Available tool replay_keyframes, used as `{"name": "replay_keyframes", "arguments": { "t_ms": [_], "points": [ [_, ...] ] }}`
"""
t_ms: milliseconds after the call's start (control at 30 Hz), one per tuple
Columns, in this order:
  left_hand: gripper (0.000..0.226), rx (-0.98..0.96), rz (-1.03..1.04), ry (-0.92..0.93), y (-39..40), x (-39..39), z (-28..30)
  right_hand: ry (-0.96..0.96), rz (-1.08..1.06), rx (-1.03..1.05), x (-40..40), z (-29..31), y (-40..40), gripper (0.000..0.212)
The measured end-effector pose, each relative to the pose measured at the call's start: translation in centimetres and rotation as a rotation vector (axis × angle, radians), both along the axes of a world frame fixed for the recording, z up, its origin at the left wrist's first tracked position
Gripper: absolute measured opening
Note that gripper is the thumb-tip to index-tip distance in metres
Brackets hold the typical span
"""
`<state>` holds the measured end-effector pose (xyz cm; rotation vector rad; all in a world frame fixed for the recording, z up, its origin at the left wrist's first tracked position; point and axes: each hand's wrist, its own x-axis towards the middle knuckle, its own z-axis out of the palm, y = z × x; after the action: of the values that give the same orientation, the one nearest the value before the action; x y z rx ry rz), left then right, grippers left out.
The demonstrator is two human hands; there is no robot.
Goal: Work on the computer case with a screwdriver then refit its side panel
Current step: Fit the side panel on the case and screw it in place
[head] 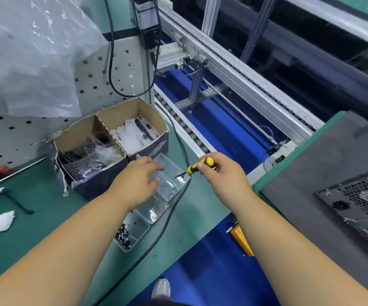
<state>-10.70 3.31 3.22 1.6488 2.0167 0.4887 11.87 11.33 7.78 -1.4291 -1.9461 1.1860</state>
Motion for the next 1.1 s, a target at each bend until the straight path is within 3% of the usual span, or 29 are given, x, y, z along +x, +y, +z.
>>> {"name": "replay_keyframes", "arguments": {
  "t_ms": [100,333,633,967,1100],
  "points": [
    [0.017,0.039,0.044,0.016,0.0,-0.5,0.1,-0.049,0.029,-0.021,-1.6,-1.7,0.4,0.007],
    [0.007,0.005,0.044,0.048,0.5,-1.3,0.7,-0.119,0.095,-0.029,-4.4,-3.8,0.6,0.008],
    [0.009,0.016,0.015,0.045,0.9,-1.5,0.6,-0.259,0.167,0.061,-5.4,-4.7,0.9,0.014],
    [0.022,0.040,0.080,-0.057,1.8,-1.3,0.3,-0.050,0.028,0.076,-4.1,-0.5,1.2,0.017],
    [0.027,0.067,0.173,-0.183,2.7,-0.8,0.9,0.093,-0.057,0.071,-2.7,2.8,1.3,0.017]
  ]
}}
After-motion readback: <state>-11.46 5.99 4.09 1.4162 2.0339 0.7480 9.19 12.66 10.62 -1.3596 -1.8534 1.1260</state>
